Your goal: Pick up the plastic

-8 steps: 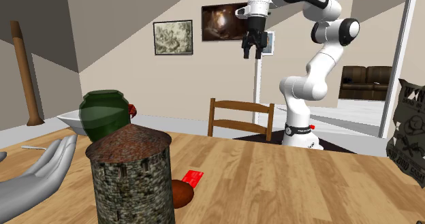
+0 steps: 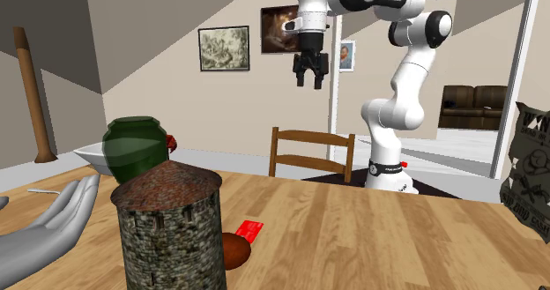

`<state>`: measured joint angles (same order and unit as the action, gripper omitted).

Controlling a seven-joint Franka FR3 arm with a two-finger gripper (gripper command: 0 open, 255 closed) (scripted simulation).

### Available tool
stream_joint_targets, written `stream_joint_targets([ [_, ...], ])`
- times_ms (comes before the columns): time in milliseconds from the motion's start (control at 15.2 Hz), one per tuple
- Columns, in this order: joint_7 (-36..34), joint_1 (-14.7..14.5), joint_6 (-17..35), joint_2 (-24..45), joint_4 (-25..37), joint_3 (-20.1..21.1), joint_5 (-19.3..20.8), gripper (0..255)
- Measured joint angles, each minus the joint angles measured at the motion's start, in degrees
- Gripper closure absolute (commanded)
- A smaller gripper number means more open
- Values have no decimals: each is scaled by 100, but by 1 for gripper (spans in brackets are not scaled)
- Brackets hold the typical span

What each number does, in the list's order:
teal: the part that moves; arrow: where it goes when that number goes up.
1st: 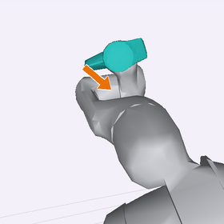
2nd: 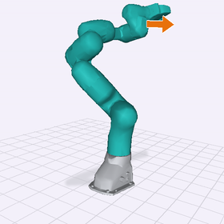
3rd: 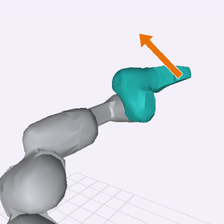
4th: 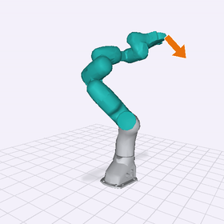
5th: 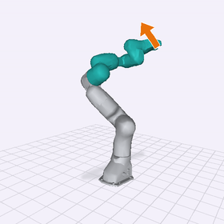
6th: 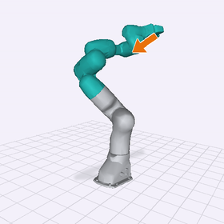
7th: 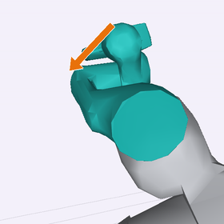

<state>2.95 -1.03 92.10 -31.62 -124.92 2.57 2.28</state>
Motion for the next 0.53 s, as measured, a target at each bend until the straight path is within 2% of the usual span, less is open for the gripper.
stream_joint_targets([
  [528,471,-227,120,2068,1203,278,311,0],
])
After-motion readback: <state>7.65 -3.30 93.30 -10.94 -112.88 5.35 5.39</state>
